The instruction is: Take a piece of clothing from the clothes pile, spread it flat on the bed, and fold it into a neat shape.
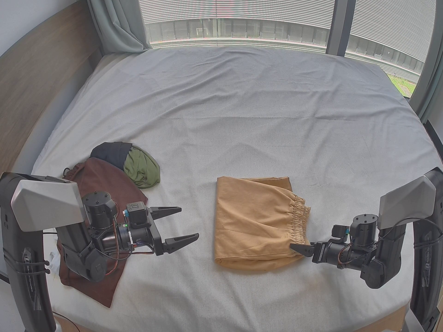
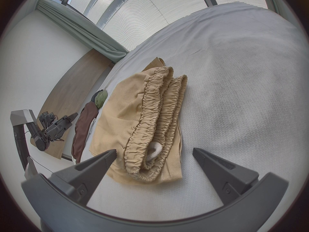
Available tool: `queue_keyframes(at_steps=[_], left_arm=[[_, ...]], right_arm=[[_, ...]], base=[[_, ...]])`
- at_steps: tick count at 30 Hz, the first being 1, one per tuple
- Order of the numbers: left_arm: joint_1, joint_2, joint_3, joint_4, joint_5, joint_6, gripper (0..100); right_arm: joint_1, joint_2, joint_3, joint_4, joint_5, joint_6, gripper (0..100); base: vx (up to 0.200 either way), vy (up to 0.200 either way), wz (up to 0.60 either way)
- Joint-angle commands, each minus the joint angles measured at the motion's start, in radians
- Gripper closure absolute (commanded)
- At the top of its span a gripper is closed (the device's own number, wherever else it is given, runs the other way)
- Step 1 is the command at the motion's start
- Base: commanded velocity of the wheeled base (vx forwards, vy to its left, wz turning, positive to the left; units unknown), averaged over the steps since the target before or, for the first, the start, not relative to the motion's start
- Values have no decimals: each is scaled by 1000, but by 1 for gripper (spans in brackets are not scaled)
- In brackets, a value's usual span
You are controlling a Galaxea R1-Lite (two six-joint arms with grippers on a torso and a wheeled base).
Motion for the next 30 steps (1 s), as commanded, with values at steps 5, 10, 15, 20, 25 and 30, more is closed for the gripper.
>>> queue_keyframes(at_steps=[5,10,15,20,25,30], left_arm=[[2,3,1,-2,0,0,0],[2,3,1,-2,0,0,0],[14,2,1,-2,-1,0,0],[15,3,1,-2,-1,0,0],[14,3,1,-2,-1,0,0],[14,3,1,-2,-1,0,0]], right_arm=[[47,51,-57,0,-1,57,0],[104,49,-101,-1,-9,177,0],[109,48,-103,-3,-12,186,0],[107,49,-104,-3,-12,186,0],[107,49,-106,-3,-12,186,0],[109,49,-106,-3,-14,186,100]], base=[[0,0,0],[0,0,0],[0,0,0],[0,0,0],[0,0,0],[0,0,0]])
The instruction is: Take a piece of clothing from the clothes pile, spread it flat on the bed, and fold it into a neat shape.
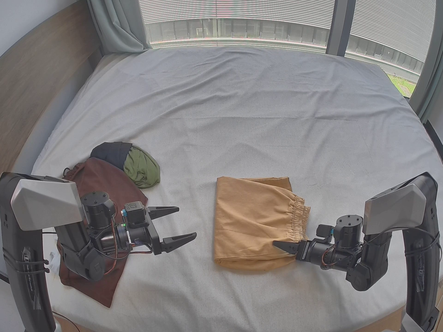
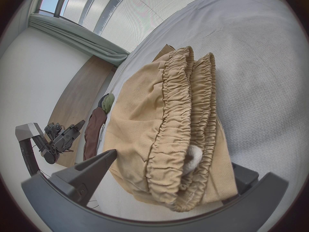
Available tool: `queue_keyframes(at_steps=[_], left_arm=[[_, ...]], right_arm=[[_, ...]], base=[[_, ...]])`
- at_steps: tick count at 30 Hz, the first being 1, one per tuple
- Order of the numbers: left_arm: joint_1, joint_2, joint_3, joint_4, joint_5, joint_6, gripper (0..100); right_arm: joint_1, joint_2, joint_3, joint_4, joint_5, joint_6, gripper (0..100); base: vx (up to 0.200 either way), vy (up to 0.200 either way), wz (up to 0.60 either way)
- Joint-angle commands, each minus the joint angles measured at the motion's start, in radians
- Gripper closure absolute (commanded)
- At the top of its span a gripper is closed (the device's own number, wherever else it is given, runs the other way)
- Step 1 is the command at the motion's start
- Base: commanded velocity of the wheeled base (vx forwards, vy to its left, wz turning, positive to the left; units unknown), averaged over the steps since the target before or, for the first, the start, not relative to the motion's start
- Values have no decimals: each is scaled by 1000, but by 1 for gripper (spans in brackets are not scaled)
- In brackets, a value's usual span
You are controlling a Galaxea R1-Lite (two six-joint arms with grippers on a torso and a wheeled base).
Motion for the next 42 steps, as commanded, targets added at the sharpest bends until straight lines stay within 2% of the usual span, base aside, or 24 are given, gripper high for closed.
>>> queue_keyframes(at_steps=[1,27,34,42], left_arm=[[0,1,0,-2,0,0,0],[7,-2,-5,-2,-9,1,0],[30,9,-26,-1,-10,55,0],[33,8,-26,-1,-10,58,0]], right_arm=[[1,2,0,-1,-1,-1,100],[4,-5,2,-2,1,-1,100],[9,-21,2,-1,2,-1,100],[44,-68,-1,-2,5,1,100]], base=[[0,0,0],[0,0,0],[0,0,0],[0,0,0]])
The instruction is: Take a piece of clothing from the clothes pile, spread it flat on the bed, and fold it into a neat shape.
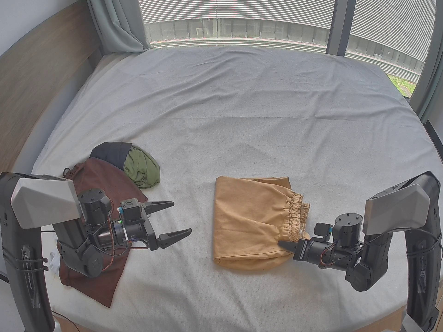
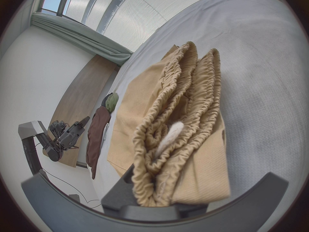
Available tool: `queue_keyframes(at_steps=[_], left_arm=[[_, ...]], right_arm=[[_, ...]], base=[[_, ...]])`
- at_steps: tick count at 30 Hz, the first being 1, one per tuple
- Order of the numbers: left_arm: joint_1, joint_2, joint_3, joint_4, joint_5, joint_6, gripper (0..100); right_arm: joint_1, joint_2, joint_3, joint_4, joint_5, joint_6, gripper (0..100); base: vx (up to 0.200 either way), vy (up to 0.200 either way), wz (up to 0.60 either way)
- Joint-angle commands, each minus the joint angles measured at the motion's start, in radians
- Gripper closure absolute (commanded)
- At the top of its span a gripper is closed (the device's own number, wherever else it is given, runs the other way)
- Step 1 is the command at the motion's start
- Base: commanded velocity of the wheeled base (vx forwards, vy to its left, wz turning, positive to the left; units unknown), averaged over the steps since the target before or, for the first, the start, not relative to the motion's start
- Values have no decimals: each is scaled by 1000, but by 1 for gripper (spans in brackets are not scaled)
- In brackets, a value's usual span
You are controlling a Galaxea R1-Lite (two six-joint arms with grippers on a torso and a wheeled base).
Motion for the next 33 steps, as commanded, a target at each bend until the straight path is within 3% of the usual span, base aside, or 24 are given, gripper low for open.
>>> queue_keyframes(at_steps=[1,11,17,33], left_arm=[[1,1,-2,-1,0,0,0],[1,-1,-2,-1,2,-2,0],[1,-2,1,-2,0,-2,0],[1,-1,6,-2,0,0,0]], right_arm=[[28,-46,-4,-1,5,1,100],[37,-80,-30,0,62,-9,100],[39,-161,-33,3,140,-11,100],[51,-195,-82,3,168,-9,100]], base=[[0,0,0],[0,0,0],[0,0,0],[0,0,0]])
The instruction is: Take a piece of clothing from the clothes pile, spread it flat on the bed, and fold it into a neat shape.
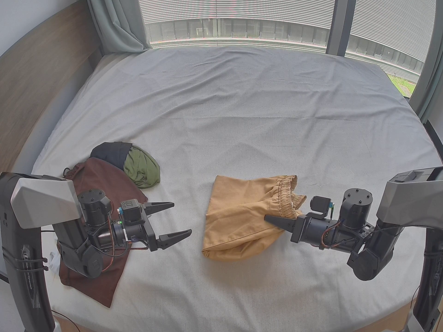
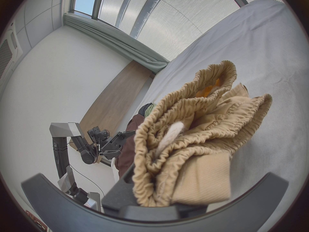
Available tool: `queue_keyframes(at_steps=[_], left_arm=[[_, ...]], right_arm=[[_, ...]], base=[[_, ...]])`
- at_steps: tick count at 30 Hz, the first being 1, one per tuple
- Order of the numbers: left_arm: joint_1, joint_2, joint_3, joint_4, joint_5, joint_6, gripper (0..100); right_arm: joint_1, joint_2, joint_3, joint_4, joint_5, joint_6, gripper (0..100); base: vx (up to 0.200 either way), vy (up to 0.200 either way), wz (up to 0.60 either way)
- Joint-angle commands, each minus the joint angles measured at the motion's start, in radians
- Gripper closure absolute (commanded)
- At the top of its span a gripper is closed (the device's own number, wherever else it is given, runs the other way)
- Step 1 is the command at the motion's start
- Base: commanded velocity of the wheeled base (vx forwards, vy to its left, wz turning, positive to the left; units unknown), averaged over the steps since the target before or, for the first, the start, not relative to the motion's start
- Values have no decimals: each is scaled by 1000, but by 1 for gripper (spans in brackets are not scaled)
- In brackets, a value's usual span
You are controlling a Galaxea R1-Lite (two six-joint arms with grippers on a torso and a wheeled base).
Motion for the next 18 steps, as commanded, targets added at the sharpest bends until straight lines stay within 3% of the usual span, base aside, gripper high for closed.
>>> queue_keyframes(at_steps=[1,18], left_arm=[[1,0,-1,-2,0,0,0],[1,-3,-1,-2,0,0,0]], right_arm=[[0,-12,-2,-1,0,1,100],[2,-47,-14,-1,23,-1,100]], base=[[0,0,0],[0,0,0]])
